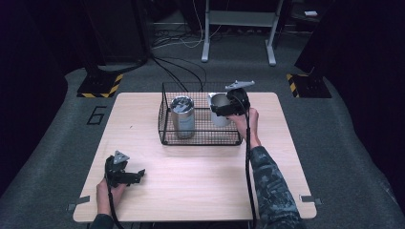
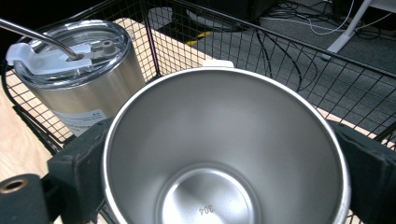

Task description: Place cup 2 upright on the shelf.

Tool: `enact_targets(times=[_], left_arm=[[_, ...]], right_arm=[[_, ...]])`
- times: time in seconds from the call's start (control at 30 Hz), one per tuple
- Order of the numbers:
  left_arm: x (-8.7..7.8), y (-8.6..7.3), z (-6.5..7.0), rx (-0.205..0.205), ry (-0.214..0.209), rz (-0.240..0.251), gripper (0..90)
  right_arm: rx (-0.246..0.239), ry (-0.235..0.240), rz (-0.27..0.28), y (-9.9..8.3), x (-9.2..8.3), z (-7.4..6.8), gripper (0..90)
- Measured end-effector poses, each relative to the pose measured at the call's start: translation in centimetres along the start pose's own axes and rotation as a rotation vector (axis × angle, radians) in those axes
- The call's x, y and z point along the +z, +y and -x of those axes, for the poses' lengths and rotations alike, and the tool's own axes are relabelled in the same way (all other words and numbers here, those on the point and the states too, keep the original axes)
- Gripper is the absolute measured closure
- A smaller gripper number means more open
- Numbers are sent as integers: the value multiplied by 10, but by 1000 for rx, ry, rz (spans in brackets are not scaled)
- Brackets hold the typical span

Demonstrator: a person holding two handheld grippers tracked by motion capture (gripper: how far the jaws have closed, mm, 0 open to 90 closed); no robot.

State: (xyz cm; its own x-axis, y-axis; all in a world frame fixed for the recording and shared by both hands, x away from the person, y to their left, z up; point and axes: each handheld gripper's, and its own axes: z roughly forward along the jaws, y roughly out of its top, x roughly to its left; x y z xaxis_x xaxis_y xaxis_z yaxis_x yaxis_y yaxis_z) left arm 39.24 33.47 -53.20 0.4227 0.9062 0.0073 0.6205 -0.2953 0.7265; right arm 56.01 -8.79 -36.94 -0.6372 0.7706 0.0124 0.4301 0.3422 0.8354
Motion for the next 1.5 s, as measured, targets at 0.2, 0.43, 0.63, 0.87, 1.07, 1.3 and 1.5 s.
enact_targets(times=[0.2, 0.43, 0.63, 0.87, 1.07, 1.3, 1.5], left_arm=[[0, 0, 0, 1, 0, 0, 4], [0, 0, 0, 0, 0, 0, 4], [0, 0, 0, 1, 0, 0, 4], [0, 0, 0, 0, 0, 0, 4], [0, 0, 0, 1, 0, 0, 4], [0, 0, 0, 1, 0, 0, 4], [0, 0, 0, 0, 0, 0, 4]], right_arm=[[-9, -7, -14, -1, 7, -1, 57], [-6, -1, -34, -4, 16, -2, 56], [10, -1, -50, -6, 22, -3, 57], [17, 0, -77, -15, 32, -3, 56], [20, -3, -96, -20, 38, -5, 56], [17, 0, -118, -24, 45, -7, 56], [36, -1, -136, -27, 49, -10, 56]])
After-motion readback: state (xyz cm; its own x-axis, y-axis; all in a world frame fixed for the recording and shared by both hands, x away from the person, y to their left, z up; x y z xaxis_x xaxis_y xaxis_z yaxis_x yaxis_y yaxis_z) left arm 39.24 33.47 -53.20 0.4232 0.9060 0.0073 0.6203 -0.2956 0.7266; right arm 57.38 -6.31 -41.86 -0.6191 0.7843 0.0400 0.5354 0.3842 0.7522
